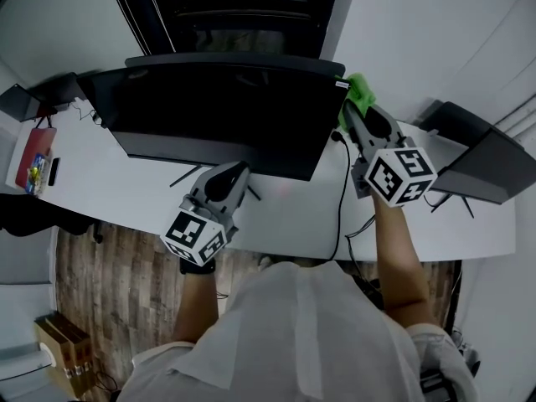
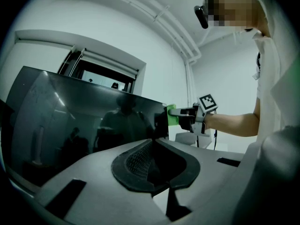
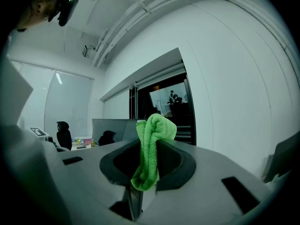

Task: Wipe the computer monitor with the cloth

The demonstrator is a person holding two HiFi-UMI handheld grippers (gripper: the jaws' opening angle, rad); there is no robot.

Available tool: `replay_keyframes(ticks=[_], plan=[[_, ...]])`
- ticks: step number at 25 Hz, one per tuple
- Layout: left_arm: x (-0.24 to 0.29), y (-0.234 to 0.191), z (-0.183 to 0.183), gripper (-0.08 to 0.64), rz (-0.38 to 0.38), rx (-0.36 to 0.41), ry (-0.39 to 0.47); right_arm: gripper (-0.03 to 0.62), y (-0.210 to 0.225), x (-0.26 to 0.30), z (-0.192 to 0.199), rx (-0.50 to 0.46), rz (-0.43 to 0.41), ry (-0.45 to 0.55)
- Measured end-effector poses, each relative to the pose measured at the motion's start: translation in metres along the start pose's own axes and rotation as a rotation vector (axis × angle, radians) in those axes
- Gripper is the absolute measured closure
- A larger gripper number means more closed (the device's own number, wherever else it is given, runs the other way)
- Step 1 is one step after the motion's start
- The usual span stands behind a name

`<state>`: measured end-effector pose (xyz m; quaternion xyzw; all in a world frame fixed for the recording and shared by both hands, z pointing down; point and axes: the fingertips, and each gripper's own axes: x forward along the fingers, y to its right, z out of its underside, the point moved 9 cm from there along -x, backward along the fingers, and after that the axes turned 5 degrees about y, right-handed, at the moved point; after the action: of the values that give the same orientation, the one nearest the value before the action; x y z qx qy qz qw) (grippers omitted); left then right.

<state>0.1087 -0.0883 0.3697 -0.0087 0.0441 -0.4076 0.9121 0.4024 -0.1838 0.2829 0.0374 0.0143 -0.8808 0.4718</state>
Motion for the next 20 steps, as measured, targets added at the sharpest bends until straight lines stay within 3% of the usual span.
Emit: replay_keyframes(ticks=[9, 20], plan=[[0.005, -0.001, 0.005, 0.531, 0.012, -0.004, -0.008, 0.522, -0.005, -0.004, 0.019, -0.047, 0.007, -0.045], [0.006, -0.002, 0.012, 0.531, 0.018, -0.011, -0.026, 0.522, -0.008, -0.01, 0.053, -0.024, 0.007, -0.093]])
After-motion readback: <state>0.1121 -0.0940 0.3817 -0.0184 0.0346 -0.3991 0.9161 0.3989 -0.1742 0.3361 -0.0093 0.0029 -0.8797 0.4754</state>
